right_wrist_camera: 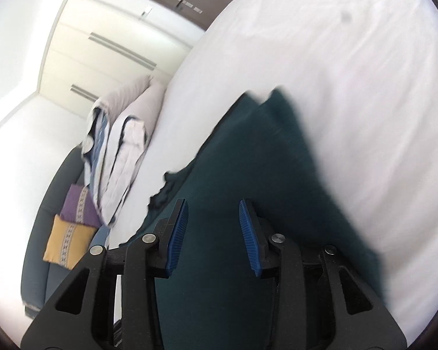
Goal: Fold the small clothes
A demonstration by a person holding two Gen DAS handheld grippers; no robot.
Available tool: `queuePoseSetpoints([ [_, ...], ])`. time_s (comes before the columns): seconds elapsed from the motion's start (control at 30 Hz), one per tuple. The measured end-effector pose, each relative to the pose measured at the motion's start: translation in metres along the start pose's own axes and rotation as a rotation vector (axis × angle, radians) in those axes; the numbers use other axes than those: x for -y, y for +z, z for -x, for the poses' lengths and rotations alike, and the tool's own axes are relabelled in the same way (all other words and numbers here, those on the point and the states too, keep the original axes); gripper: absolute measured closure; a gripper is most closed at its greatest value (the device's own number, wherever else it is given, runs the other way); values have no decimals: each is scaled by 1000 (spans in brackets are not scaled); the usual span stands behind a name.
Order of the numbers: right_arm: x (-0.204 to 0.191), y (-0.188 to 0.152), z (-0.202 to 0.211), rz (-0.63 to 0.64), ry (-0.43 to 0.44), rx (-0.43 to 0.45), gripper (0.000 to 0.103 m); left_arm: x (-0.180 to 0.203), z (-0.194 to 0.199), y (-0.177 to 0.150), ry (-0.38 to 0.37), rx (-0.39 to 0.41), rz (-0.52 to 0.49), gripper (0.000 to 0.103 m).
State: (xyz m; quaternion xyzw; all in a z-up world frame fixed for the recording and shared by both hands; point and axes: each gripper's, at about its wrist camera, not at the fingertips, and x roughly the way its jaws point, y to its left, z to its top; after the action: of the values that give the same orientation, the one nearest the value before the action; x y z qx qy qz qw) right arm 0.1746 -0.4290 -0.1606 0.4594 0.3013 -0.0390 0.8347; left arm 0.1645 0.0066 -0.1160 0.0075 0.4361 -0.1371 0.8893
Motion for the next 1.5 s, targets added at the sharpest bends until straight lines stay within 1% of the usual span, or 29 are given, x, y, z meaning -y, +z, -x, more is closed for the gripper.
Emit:
queuePoseSetpoints([
  [0.03, 4, 3, 9, -1, -28, 23, 65, 0, 0, 0, 0, 0, 0, 70],
  [0.17, 13, 10, 43, -14, -106, 88, 40, 0, 0, 0, 1, 1, -1, 70],
  [0.27, 20, 22, 61, 4, -113, 65, 40, 0, 0, -1, 0, 1, 0, 70],
  [0.3, 28, 26, 69, 9, -117, 47, 40, 0, 0, -1, 1, 1, 0, 70],
  [0.37, 35, 30, 69, 14, -107, 14, 40, -1, 0, -1, 1, 1, -1, 70],
  [0.43, 37, 31, 60, 12, -97, -36, 40, -1, 0, -1, 1, 1, -1, 70],
  [0.5, 47, 26, 54, 7, -77, -89, 40, -1, 0, -1, 1, 2, -1, 70],
  [0.63, 50, 24, 36, 1, -40, -116, 40, -1, 1, -1, -2, 2, 1, 70],
  [0.73, 50, 23, 32, -20, -5, -147, 40, -2, 1, -1, -7, 3, 5, 70],
  [0.83, 46, 20, 25, -10, 11, -205, 42, -3, -1, 0, -12, 3, 9, 70],
  [0.9, 44, 16, 20, -3, 4, -243, 48, -3, -1, 0, -15, 3, 11, 70],
  [1.0, 45, 13, 17, -28, 23, -281, 53, -4, 0, -1, -18, 4, 12, 70],
  [1.07, 50, 12, 17, -74, 45, -288, 56, -3, 0, 0, -19, 4, 13, 70],
  [1.17, 54, 10, 15, -118, 70, -292, 57, -4, 0, -1, -17, 4, 12, 70],
  [1.27, 50, 6, 9, -120, 71, -304, 57, -4, 1, 0, -17, 3, 15, 70],
  [1.33, 47, 5, 5, -118, 64, -305, 58, -2, 7, 5, 4, -7, 20, 71],
  [1.4, 49, 4, 3, -128, 71, -304, 63, 5, 16, 12, 20, -8, 45, 76],
  [1.43, 52, 3, 4, -137, 77, -302, 65, 11, 24, 16, 8, 13, 53, 76],
  [1.5, 56, 0, 6, -157, 97, -297, 72, 31, 35, 26, -29, 43, 30, 76],
])
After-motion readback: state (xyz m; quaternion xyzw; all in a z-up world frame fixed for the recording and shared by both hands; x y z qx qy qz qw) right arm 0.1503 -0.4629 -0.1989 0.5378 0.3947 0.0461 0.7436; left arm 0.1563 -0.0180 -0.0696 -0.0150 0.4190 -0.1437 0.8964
